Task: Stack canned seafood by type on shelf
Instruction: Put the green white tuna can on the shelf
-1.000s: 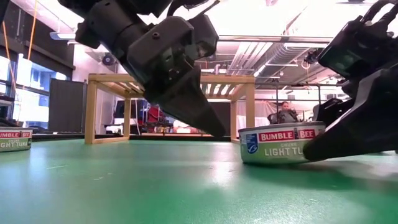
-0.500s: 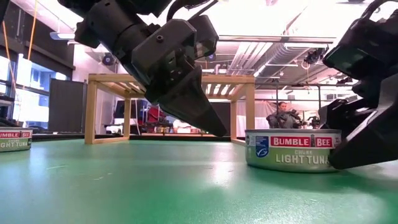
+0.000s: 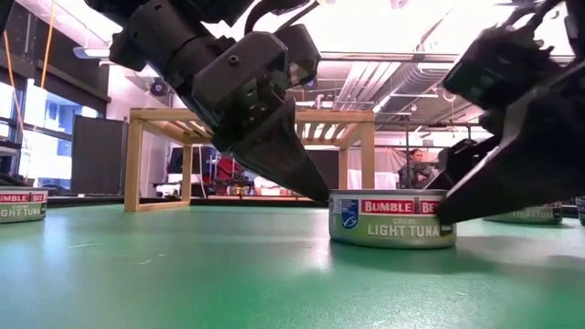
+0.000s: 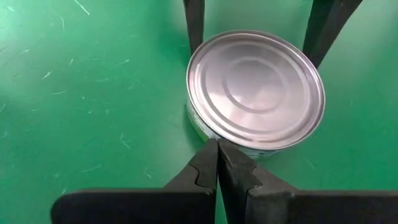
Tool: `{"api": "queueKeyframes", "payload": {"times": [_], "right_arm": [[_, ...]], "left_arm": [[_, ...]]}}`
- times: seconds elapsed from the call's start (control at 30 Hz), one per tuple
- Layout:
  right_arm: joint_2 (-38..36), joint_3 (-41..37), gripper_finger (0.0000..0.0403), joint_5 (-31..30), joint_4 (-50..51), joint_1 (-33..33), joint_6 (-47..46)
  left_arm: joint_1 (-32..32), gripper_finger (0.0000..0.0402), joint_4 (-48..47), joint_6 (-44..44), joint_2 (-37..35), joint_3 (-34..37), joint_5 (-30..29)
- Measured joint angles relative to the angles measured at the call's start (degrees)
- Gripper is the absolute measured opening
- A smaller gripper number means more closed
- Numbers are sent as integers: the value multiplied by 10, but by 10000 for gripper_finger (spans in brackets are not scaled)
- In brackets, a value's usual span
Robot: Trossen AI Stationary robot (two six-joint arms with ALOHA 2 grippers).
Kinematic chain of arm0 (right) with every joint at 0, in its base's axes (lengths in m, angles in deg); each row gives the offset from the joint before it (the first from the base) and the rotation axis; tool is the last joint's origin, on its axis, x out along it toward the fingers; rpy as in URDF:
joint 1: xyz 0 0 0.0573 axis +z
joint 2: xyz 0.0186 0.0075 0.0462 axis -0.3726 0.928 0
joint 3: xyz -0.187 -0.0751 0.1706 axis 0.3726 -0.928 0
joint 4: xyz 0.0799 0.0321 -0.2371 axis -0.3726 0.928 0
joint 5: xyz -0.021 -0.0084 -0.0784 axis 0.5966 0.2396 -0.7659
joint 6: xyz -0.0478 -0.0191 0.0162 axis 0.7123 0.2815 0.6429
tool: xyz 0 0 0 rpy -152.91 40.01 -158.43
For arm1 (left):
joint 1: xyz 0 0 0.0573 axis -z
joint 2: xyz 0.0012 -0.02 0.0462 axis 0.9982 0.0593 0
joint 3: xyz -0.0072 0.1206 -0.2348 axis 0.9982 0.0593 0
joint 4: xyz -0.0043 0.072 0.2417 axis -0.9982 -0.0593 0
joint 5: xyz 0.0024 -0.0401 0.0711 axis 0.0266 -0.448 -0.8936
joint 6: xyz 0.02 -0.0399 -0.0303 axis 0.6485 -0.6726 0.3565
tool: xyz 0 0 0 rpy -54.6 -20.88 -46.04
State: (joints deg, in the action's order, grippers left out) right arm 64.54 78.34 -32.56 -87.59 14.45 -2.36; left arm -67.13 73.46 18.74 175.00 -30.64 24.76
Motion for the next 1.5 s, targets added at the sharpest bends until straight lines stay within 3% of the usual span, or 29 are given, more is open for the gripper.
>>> {"api": "queueKeyframes", "payload": {"times": [0.17,0.27,0.43,0.77,1.5], "right_arm": [[0,0,380,-99,5,42,14],[2,0,380,-121,4,57,10],[26,0,380,-120,-11,47,0],[92,-2,381,-53,-186,6,73],[98,2,381,-7,-216,-31,91]], "left_arm": [[1,0,-6,0,0,0,0],[1,0,-14,0,0,0,0],[1,0,-12,0,0,0,0],[3,0,14,-9,14,1,31],[4,0,36,-10,32,2,0]]}}
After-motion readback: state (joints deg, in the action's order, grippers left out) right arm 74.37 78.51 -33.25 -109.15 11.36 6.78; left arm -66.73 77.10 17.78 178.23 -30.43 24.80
